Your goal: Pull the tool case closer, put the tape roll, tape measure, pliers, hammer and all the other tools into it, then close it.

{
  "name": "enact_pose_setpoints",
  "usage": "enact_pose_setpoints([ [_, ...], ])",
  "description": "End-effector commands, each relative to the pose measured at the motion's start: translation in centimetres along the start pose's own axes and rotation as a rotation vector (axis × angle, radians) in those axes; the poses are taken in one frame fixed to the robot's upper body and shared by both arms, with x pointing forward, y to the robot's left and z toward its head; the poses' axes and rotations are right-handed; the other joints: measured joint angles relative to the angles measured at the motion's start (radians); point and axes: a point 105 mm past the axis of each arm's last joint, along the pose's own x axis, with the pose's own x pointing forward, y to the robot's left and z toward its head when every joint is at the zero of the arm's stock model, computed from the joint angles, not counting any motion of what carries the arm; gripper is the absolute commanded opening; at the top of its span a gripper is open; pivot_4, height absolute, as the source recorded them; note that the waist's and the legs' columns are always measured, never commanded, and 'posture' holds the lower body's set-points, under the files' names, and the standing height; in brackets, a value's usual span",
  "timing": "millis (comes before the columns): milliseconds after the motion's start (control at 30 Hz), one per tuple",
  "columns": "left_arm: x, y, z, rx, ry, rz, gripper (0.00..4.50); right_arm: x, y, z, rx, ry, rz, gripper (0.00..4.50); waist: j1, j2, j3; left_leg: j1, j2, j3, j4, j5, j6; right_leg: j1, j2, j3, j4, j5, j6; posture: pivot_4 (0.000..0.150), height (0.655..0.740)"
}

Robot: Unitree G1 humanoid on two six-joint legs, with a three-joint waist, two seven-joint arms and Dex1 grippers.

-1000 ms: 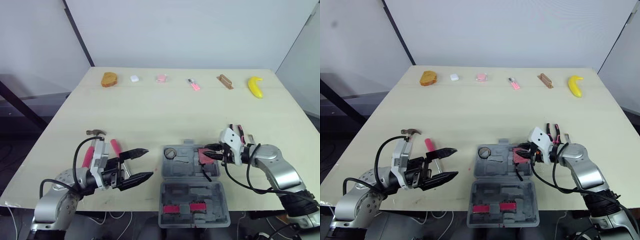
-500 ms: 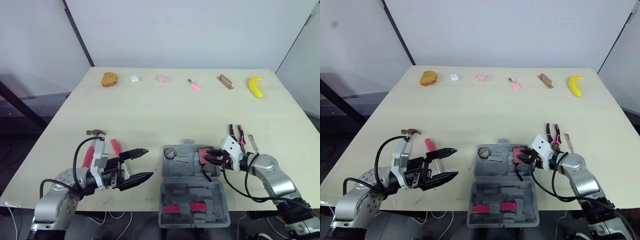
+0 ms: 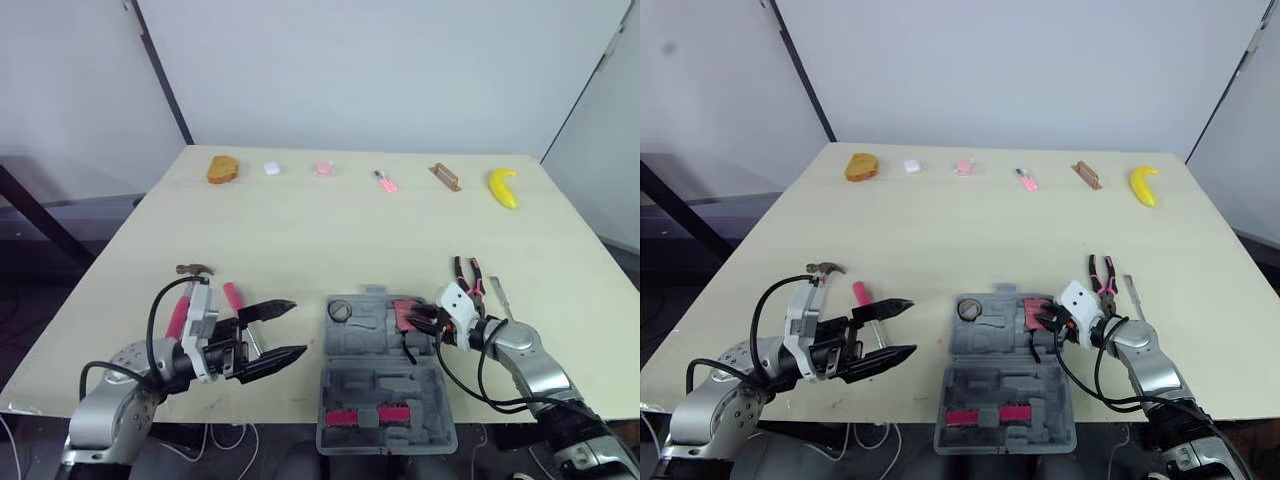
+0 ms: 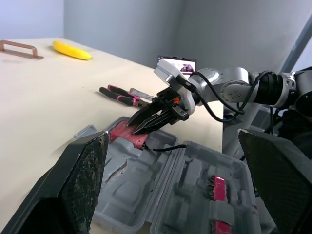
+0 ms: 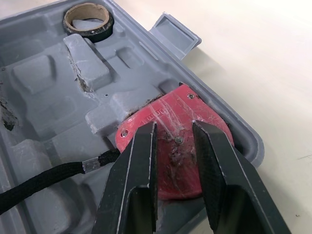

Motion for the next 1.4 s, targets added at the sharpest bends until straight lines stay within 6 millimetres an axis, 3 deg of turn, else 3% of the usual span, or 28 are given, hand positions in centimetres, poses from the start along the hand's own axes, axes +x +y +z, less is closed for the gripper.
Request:
enact_pose_setpoints([
  [33, -0.5, 0.6, -0.3, 0.003, -0.006, 0.078, 4.5, -1.1, -0.5, -0.3, 0.105, -0.053, -0.047, 1.18, 0.002, -0.001, -0.001, 0.0, 0.0, 0.0, 0.0, 0.0, 0.0, 0.0, 0.0, 0.0, 0.0, 0.0, 0.0, 0.15, 0.74],
  [100, -0.9, 0.9, -0.8, -0.01, -0.006, 0.142, 4.5, -2.5, -0.9, 3.1, 0.098, -0.242, -0.065, 1.18, 0.004, 0.001, 0.002, -0.002, 0.0, 0.0, 0.0, 0.0, 0.0, 0.0, -0.001, -0.001, -0.001, 0.0, 0.0, 0.15, 0.74],
  [167, -1.4, 1.2, -1.3, -0.039, -0.01, 0.207, 4.5, -4.0, -1.3, 4.8, 0.036, -0.313, -0.116, 1.18, 0.001, 0.011, 0.009, -0.005, -0.001, 0.0, 0.0, 0.0, 0.0, -0.002, -0.003, 0.0, -0.001, 0.0, 0.001, 0.15, 0.74],
  [300, -2.5, 1.5, -2.3, -0.08, -0.007, 0.316, 4.5, -6.9, -1.5, 5.1, 0.108, -0.337, -0.118, 1.18, -0.001, 0.012, 0.009, -0.018, -0.001, 0.001, 0.001, 0.0, 0.0, -0.017, -0.001, 0.001, 0.002, 0.003, 0.005, 0.15, 0.74],
  [400, -4.5, 1.4, -3.6, -0.116, 0.008, 0.43, 4.5, -10.7, -1.7, 3.0, 0.098, -0.262, -0.191, 2.08, 0.003, 0.012, 0.009, -0.018, -0.001, 0.0, 0.0, 0.0, 0.0, -0.017, -0.001, 0.0, 0.002, 0.003, 0.004, 0.15, 0.74],
  [433, -5.2, 1.3, -3.9, -0.125, 0.009, 0.466, 4.5, -11.9, -1.8, 2.2, 0.095, -0.236, -0.22, 2.69, 0.004, 0.012, 0.009, -0.019, -0.001, 0.0, -0.001, 0.0, 0.0, -0.017, -0.001, 0.0, 0.002, 0.002, 0.004, 0.15, 0.74],
  [500, -6.6, 1.0, -4.5, -0.138, 0.019, 0.526, 4.5, -14.3, -1.7, 0.6, 0.118, -0.197, -0.279, 2.85, 0.005, 0.012, 0.01, -0.019, -0.001, 0.0, -0.001, 0.0, 0.0, -0.017, -0.001, 0.0, 0.0, 0.002, 0.004, 0.15, 0.74],
  [533, -7.4, 0.8, -4.8, -0.147, 0.025, 0.558, 4.5, -15.6, -1.6, -0.1, 0.13, -0.179, -0.31, 3.63, 0.004, 0.011, 0.01, -0.02, -0.001, 0.0, -0.001, 0.0, 0.0, -0.018, -0.002, 0.0, 0.0, 0.001, 0.002, 0.15, 0.74],
  [567, -8.2, 0.6, -5.1, -0.157, 0.033, 0.591, 4.5, -16.9, -1.3, -1.0, 0.143, -0.157, -0.337, 4.14, 0.003, 0.011, 0.01, -0.019, -0.001, 0.0, -0.001, 0.0, 0.0, -0.017, -0.002, 0.0, 0.0, 0.0, 0.001, 0.15, 0.74],
  [600, -8.8, 0.4, -5.3, -0.163, 0.037, 0.611, 4.5, -17.8, -1.1, -1.5, 0.149, -0.142, -0.354, 4.14, 0.002, 0.011, 0.011, -0.019, -0.001, 0.001, -0.001, 0.0, 0.0, -0.017, -0.002, 0.0, 0.0, 0.0, 0.001, 0.15, 0.74],
  [633, -9.3, 0.3, -5.4, -0.167, 0.044, 0.628, 4.5, -18.5, -0.9, -1.9, 0.159, -0.132, -0.369, 4.47, 0.002, 0.012, 0.011, -0.019, -0.001, 0.001, -0.001, 0.0, 0.0, -0.018, -0.002, 0.001, 0.0, 0.0, 0.001, 0.15, 0.74],
  [733, -11.0, -0.1, -6.1, -0.186, 0.074, 0.705, 4.5, -21.4, -0.2, -3.7, 0.204, -0.088, -0.441, 4.47, 0.001, 0.012, 0.011, -0.018, 0.0, 0.002, -0.001, 0.0, 0.0, -0.018, -0.002, 0.002, 0.0, -0.002, 0.003, 0.15, 0.74],
  [833, -11.4, -0.2, -6.2, -0.19, 0.088, 0.741, 4.5, -22.7, 0.3, -4.6, 0.231, -0.07, -0.471, 4.47, 0.0, 0.011, 0.011, -0.018, 0.0, 0.002, -0.001, 0.0, 0.0, -0.019, -0.006, 0.003, -0.001, -0.003, 0.004, 0.15, 0.74],
  [900, -11.0, 0.1, -6.0, -0.189, 0.088, 0.736, 4.5, -22.7, 0.4, -4.6, 0.236, -0.079, -0.474, 4.47, 0.0, 0.011, 0.011, -0.018, 0.001, 0.002, -0.001, 0.0, 0.0, -0.019, -0.007, 0.003, -0.001, -0.002, 0.004, 0.15, 0.74],
  [1033, -10.0, 1.3, -4.7, -0.165, 0.057, 0.687, 4.5, -21.0, -0.3, -2.6, 0.21, -0.131, -0.47, 4.47, 0.002, 0.011, 0.012, -0.019, 0.001, 0.002, -0.001, 0.0, 0.0, -0.019, -0.007, 0.002, -0.001, -0.001, 0.002, 0.15, 0.74],
  [1233, -5.1, 0.4, -0.9, -0.06, 0.031, 0.365, 4.5, -15.2, -1.9, 0.9, 0.164, -0.126, -0.497, 4.47, 0.0, 0.011, 0.012, -0.02, 0.001, 0.003, -0.001, 0.0, 0.0, -0.02, -0.006, 0.003, -0.001, 0.0, 0.001, 0.15, 0.74],
  [1400, -2.0, -0.6, 0.9, -0.004, 0.042, 0.172, 4.5, -12.0, -3.0, 0.9, 0.263, -0.043, -0.579, 4.47, 0.006, 0.012, 0.012, -0.021, -0.001, 0.003, -0.002, 0.0, 0.0, -0.02, -0.004, 0.002, -0.001, 0.0, 0.0, 0.15, 0.74],
])
